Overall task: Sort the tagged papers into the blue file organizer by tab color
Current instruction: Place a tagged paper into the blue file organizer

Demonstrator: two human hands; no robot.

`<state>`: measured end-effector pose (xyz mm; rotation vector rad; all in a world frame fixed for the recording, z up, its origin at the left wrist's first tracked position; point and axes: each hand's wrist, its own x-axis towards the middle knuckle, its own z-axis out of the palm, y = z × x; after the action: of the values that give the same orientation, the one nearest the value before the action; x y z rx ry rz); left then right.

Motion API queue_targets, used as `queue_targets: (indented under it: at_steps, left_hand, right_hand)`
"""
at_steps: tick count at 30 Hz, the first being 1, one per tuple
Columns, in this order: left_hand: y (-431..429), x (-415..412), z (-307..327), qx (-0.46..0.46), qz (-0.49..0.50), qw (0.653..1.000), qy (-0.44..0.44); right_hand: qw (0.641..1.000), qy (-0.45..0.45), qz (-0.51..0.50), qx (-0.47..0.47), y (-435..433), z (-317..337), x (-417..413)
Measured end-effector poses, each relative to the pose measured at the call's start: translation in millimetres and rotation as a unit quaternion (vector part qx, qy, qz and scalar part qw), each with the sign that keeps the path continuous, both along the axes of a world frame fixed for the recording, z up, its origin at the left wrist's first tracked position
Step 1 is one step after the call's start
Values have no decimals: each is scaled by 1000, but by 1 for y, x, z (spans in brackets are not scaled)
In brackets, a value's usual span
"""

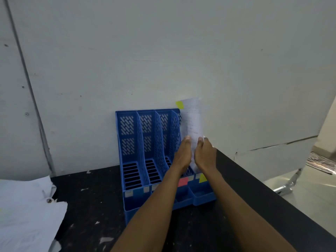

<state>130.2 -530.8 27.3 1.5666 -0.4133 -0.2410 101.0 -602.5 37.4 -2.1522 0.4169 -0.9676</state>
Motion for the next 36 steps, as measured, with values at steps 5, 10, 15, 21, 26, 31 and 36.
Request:
queue_targets:
  at_steps: [5, 10, 15, 21, 26, 31, 36]
  left_hand:
    - [2, 2, 2, 6, -2, 1000, -6]
    - [4, -2, 3, 2, -13, 1000, -4]
    - [4, -5, 4, 27, -14, 1000, -5]
    - [1, -10, 8, 52, -23, 998, 24]
    - [0, -13, 10, 42, -26, 999, 15]
    - [4, -16, 12, 42, -27, 998, 24]
    - [19, -17, 14, 53, -21, 998, 2]
  right_hand:
    - [994, 93, -29, -58, 2, -14, -2]
    - [965, 249, -37, -77, -2, -19, -8]
    - [972, 179, -106, -111, 2, -10, -20]
    - [957, 242, -97, -124, -4, -7, -26]
    - [955, 222, -121, -157, -5, -5, -27]
    - [959, 241, -94, -118, -7, -8, -31]
    - [986, 148, -56, -57, 2, -2, -38]
